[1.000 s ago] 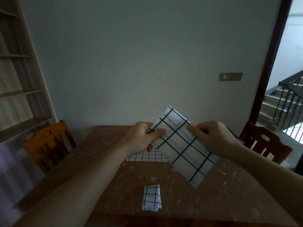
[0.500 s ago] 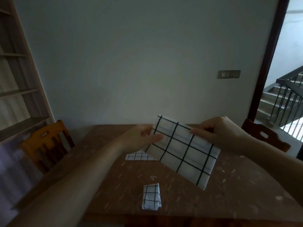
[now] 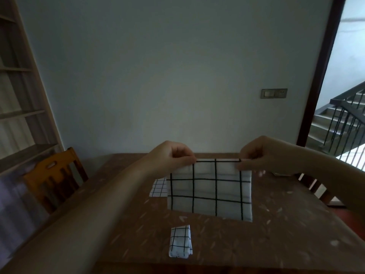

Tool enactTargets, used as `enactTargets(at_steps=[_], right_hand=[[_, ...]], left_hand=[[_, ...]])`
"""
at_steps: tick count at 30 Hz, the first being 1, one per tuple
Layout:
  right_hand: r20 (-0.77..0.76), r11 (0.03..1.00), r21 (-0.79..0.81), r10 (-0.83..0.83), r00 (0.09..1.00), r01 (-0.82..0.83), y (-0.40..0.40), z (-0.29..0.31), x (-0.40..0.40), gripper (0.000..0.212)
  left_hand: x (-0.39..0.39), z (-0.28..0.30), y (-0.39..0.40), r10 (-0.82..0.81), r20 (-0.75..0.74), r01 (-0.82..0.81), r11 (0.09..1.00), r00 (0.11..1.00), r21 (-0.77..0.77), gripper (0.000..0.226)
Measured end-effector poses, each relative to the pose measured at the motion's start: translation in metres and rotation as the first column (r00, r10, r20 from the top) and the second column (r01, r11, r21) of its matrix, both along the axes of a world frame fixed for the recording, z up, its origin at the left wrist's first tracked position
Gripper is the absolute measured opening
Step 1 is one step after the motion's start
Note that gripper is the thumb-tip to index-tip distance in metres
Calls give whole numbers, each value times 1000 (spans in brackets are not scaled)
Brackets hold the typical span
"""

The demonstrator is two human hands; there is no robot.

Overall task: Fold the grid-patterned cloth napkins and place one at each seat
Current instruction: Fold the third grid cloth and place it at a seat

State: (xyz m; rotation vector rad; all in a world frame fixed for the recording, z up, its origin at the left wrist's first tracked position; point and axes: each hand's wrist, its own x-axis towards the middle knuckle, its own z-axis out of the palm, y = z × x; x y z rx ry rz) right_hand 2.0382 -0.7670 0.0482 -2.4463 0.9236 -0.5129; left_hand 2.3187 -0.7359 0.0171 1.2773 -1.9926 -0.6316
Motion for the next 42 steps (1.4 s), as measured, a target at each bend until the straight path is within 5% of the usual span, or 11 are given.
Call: enactTargets(at_steps=[4,8,14,18,25,33,37,42], right_hand=[[222,998,-23,-47,974,53,-5,1,2,23],[260,997,-53,-44,965,60,-1,4,16,22],[236,937,-153,-272,933,313,2,-12,17,55],[269,859,-298,-344,900,417,6,-17,15,59],[264,852,-395,-253,931,344,14,-13,10,57],[235,870,-415,-180,955,266,17,-15,9,48],[245,913,-347,-133,960,215,18,-11,12,49],[226,952,-242,-133,965,188,18,-6,7,52]], left_hand=[[-8,5,1,-90,62,84,991,994,100,7],[-44,4,4,-116,93,111,992,989,59,19],[-56,-9,-3,-10,-203,-3,998,979,-64,39],[-53,-14,-5,31,-298,-43,998,954,-34,43],[-59,-20,5,78,-348,-93,995,934,-28,23],[-50,-24,10,132,-414,-190,976,901,-103,39],[-45,-24,13,89,-392,-130,988,916,-79,71],[-36,-26,19,-5,-284,4,1000,959,-2,51]])
